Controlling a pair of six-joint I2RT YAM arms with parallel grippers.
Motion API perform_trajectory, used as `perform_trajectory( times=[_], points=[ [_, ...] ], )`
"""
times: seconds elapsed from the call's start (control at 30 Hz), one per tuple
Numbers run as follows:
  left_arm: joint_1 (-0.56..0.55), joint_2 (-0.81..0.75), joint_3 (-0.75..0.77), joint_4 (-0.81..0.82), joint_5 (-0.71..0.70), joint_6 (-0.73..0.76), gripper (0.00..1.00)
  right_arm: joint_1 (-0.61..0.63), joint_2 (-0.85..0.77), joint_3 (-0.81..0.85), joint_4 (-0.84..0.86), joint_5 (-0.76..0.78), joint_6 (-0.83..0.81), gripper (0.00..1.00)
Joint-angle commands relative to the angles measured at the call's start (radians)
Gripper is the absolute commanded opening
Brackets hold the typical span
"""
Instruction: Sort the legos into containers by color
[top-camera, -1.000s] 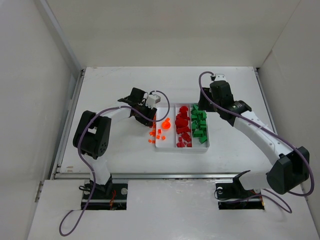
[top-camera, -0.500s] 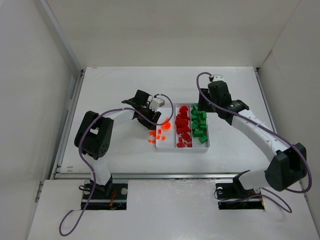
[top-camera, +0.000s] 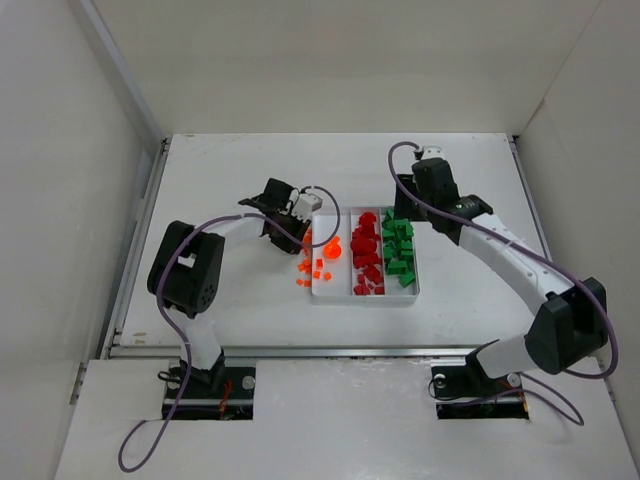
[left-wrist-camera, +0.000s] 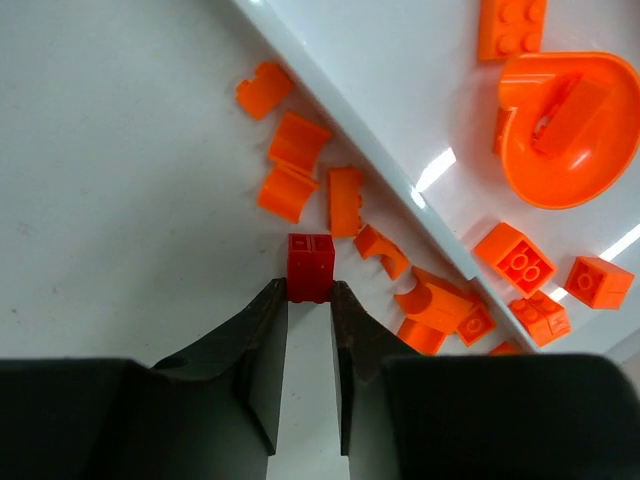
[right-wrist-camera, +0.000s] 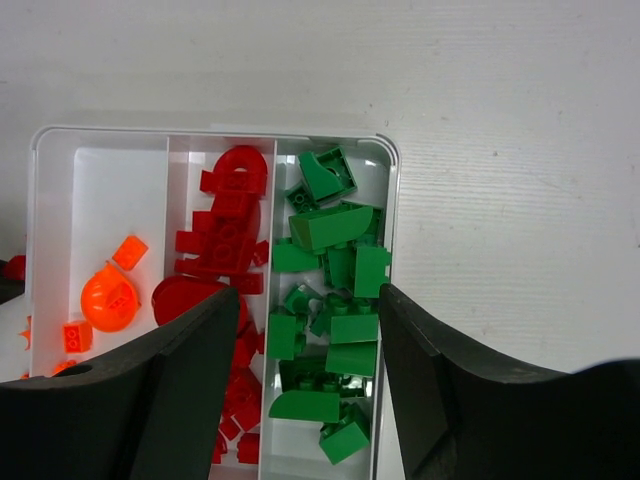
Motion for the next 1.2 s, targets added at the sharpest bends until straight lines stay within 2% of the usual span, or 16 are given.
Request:
perform_trajectory(
  times=[0.0,0.13,0.43,0.53,0.63,0.87,1.0,1.03,1.17],
  points=[
    [0.019,0.004,0.029,-0.036,-0.011,0.014,0.16,0.009,0.009,0.052,0.020,0.021,-0.011,0.64],
    [0.019,-0.017,0.029,-0.047,-0.002,0.014,0.01,0.009,0.029,0.072,0.020,0.021,-0.020,0.64],
    [0.029,-0.170,0.101,-0.101,-0.002,0.044,0.00,-0.002,0.029,0.090,0.029,0.012,-0.029,0.64],
    [-0.036,-0.206,0.127,-0.101,-0.038,0.079,0.00,-0.029,0.009,0.081,0.049,-0.042,-0.015,0.65],
    [-0.144,-0.206,0.158,-0.101,-0.006,0.089,0.00,-0.052,0.000,0.070,0.076,-0.082,0.009,0.65],
    [-0.390,-0.064,0.236,-0.052,0.046,0.089,0.00,-0.061,-0.039,0.058,0.067,-0.071,0.009,0.65],
    [-0.441,-0.040,0.236,-0.013,0.064,0.089,0.00,-0.072,-0.065,0.035,0.067,-0.062,0.009,0.65],
    [-0.441,-0.025,0.236,-0.001,0.064,0.089,0.03,-0.072,-0.065,0.035,0.058,-0.062,0.009,0.65],
    [-0.465,-0.004,0.236,-0.001,0.064,0.098,0.34,-0.072,-0.085,0.024,0.047,-0.062,0.009,0.65]
  ],
)
